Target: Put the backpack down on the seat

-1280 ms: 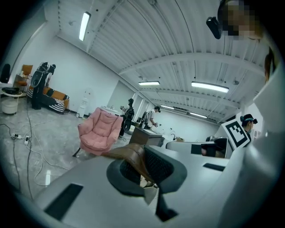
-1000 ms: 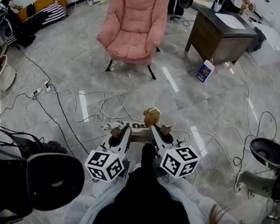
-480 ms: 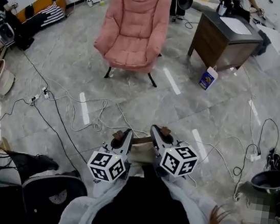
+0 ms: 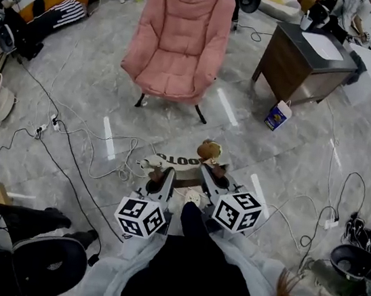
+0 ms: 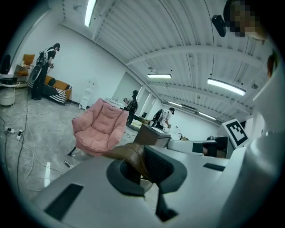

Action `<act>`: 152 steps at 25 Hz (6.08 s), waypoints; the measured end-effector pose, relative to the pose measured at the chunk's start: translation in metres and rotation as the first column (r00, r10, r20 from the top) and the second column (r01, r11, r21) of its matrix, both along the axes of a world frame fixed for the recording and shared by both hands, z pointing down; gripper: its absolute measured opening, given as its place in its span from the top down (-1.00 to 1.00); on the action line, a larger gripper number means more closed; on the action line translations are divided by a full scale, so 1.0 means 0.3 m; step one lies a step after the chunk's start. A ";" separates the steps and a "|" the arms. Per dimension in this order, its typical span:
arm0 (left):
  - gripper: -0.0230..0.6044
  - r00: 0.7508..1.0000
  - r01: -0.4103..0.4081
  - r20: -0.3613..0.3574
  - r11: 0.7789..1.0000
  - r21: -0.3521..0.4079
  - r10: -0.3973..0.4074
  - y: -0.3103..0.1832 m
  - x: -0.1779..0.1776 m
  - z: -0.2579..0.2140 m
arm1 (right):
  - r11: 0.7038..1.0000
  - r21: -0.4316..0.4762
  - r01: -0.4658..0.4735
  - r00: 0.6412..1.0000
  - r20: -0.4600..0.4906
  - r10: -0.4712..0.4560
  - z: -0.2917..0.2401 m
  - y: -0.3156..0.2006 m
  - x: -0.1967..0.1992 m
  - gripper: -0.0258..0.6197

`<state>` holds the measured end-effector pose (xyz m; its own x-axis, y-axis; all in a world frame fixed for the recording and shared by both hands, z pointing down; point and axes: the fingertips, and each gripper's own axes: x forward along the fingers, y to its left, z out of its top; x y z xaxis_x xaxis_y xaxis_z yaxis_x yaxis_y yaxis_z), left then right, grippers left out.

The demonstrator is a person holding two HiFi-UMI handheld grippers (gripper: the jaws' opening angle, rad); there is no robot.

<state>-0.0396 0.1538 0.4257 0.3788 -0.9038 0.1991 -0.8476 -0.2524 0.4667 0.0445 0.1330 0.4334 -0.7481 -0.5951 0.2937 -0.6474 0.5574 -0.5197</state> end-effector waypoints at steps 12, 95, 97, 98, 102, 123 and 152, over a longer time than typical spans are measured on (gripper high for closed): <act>0.88 1.000 0.007 0.027 0.998 0.062 -0.009 -0.286 0.012 -0.054 | 0.999 0.032 0.037 0.999 0.016 -0.038 -0.040 -0.275 0.011 0.90; 0.88 0.977 0.212 -0.038 0.977 0.004 -0.212 -1.857 -0.879 -0.076 | 0.924 -0.104 0.369 0.929 0.003 -0.371 -0.033 -1.935 -0.942 0.90; 0.88 0.975 0.220 -0.041 0.975 -0.007 -0.220 -1.932 -0.892 -0.069 | 0.909 -0.110 0.403 0.914 -0.009 -0.406 -0.023 -2.014 -0.966 0.90; 0.88 0.975 0.221 -0.038 0.975 -0.011 -0.221 -1.970 -0.898 -0.066 | 0.902 -0.111 0.417 0.907 -0.017 -0.422 -0.019 -2.057 -0.980 0.90; 0.88 0.972 0.229 -0.042 0.973 -0.019 -0.229 -2.120 -0.935 -0.056 | 0.870 -0.121 0.478 0.873 -0.048 -0.486 0.000 -2.223 -1.050 0.90; 0.88 0.977 0.130 -0.138 0.966 -0.222 -0.163 -2.397 -0.798 0.217 | 0.822 -0.286 0.493 0.827 -0.138 -0.544 0.256 -2.515 -0.979 0.90; 0.88 0.964 -0.168 -0.253 0.927 -0.336 0.083 -2.024 -0.324 0.417 | 0.898 -0.355 0.260 0.879 -0.297 -0.372 0.471 -2.124 -0.486 0.90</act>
<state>-0.1367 -0.4535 0.5508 0.5581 -0.7334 0.3881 -0.6779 -0.1333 0.7229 -0.1014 -0.5042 0.5746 -0.6954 -0.1869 0.6939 -0.6315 0.6199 -0.4658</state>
